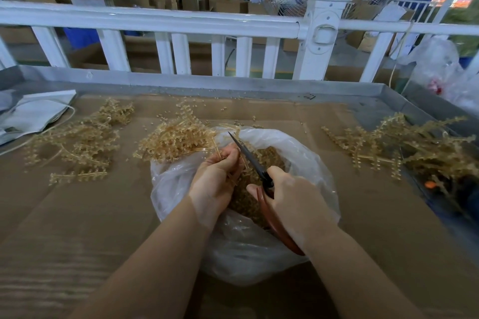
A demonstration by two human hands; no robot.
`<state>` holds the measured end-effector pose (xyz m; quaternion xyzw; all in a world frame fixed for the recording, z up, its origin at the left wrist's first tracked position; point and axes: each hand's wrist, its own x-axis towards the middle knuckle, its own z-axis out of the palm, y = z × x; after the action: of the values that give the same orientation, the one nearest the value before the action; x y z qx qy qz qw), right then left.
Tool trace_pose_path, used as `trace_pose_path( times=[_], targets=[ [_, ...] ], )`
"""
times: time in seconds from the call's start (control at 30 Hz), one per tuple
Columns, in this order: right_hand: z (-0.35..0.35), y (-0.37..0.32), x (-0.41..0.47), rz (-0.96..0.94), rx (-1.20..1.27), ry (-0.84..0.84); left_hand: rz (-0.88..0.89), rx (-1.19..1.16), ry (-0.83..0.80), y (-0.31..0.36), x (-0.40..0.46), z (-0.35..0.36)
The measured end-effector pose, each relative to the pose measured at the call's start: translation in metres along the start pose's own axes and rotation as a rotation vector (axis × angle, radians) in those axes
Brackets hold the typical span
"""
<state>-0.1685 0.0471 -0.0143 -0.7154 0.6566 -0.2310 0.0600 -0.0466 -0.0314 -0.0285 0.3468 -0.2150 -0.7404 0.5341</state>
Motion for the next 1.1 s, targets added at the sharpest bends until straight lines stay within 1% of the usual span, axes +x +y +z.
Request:
trace_pose_path(
  times=[0.3,0.47,0.6,0.67,0.77,0.9,1.1],
  targets=[
    [0.002,-0.001,0.002,0.044,0.043,-0.018,-0.002,0.007,0.014,0.000,-0.002,0.001],
    [-0.002,0.005,-0.003,0.008,-0.049,0.007,-0.047,0.068,0.070,0.005,-0.004,0.001],
    [-0.005,0.010,-0.006,-0.049,-0.123,0.078,-0.073,0.026,0.062,0.011,-0.007,0.004],
    [-0.006,0.012,-0.007,-0.077,-0.157,0.107,-0.080,0.044,0.061,0.013,-0.007,0.005],
    [-0.008,0.015,-0.006,-0.111,-0.226,0.128,-0.109,0.113,0.116,0.014,-0.005,0.007],
    [-0.011,0.016,-0.007,-0.144,-0.360,0.153,-0.153,0.145,0.175,0.016,-0.004,0.010],
    [-0.015,0.018,-0.006,-0.165,-0.418,0.170,-0.207,0.176,0.225,0.019,-0.001,0.011]
  ],
)
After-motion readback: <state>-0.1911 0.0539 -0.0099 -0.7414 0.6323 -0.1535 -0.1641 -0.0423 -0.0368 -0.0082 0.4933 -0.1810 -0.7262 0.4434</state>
